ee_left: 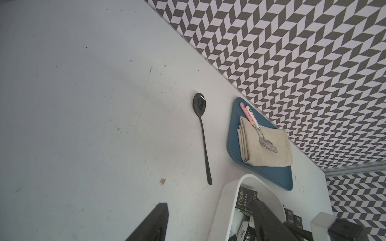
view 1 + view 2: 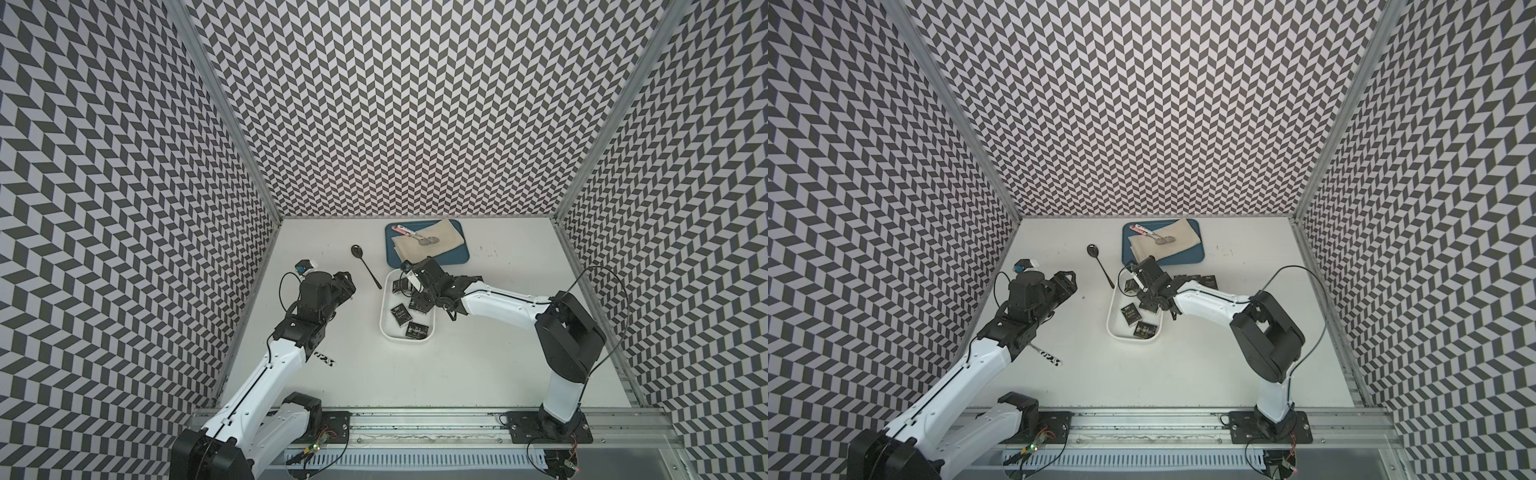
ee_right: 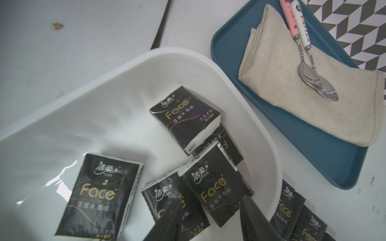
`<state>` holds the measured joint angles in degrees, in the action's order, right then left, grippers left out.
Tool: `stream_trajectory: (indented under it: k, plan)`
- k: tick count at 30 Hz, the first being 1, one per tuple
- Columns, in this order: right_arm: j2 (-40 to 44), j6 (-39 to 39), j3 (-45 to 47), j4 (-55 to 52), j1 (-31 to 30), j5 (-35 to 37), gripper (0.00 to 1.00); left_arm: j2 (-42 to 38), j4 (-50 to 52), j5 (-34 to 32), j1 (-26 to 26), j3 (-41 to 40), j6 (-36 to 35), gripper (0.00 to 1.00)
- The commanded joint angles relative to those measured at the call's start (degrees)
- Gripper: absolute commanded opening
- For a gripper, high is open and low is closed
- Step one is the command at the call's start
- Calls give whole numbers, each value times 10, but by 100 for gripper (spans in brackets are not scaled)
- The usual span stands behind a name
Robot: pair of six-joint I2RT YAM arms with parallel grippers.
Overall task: Take the pocket tissues out of the storage box
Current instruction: Pick up the pocket tissues from the storage box.
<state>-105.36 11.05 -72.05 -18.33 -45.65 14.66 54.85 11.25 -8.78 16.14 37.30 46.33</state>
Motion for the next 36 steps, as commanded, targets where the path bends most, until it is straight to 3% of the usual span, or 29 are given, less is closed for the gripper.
stream_trajectory:
  k: [1,21,36]
  plan:
    - [-15,21,3,18,-8,31,50,-2,3,-7,2,12,-6,69]
    - [-59,35,-19,11,-13,50,51,2,4,-9,2,21,-9,69]
    - [-69,35,-27,12,-12,41,15,-9,10,-9,-1,21,-12,69]
